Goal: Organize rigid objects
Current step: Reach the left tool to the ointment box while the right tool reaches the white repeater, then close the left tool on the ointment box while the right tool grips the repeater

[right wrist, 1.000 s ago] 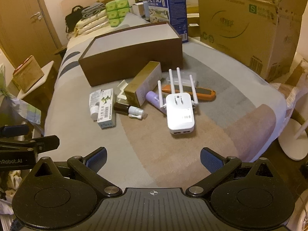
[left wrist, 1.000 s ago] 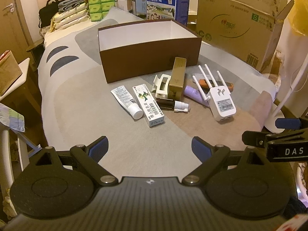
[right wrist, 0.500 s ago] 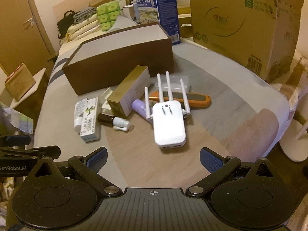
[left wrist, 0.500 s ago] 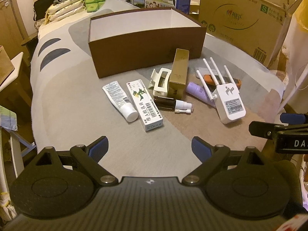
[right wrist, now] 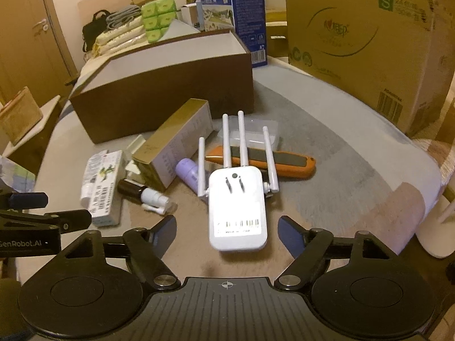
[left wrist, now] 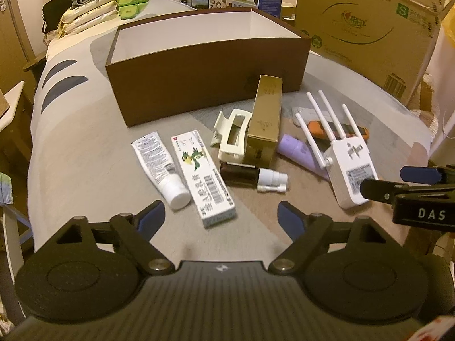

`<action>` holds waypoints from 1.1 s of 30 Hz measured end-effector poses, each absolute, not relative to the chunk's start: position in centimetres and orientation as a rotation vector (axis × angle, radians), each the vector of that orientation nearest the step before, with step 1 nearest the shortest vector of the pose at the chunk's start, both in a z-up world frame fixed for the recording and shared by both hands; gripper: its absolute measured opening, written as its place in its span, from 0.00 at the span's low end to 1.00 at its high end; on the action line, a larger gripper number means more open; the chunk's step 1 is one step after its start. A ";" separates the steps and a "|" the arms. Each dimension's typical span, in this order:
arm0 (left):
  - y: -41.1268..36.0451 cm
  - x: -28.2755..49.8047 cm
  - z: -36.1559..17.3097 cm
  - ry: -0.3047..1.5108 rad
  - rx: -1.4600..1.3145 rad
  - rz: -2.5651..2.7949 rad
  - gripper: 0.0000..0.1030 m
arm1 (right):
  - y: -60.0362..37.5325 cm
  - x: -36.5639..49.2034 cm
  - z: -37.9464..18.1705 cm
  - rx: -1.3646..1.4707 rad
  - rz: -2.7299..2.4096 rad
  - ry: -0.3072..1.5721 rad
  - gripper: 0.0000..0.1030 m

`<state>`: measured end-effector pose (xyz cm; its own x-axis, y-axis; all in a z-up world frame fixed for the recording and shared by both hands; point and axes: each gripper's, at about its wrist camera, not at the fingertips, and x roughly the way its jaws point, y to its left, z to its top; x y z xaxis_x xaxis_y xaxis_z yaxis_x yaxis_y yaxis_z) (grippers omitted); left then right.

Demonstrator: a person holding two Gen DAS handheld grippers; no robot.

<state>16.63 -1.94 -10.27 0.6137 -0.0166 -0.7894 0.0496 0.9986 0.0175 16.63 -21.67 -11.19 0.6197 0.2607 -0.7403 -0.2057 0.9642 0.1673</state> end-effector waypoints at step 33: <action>-1.0 17.3 -14.7 1.016 0.068 -0.012 0.33 | -20.2 18.2 -15.0 -0.015 0.266 0.959 0.52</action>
<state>17.31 -1.03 -14.69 0.5267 0.0218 -0.8498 0.0413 0.9978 0.0511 18.18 -20.19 -15.02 0.5441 0.2172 -0.8104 -0.2306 0.9674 0.1044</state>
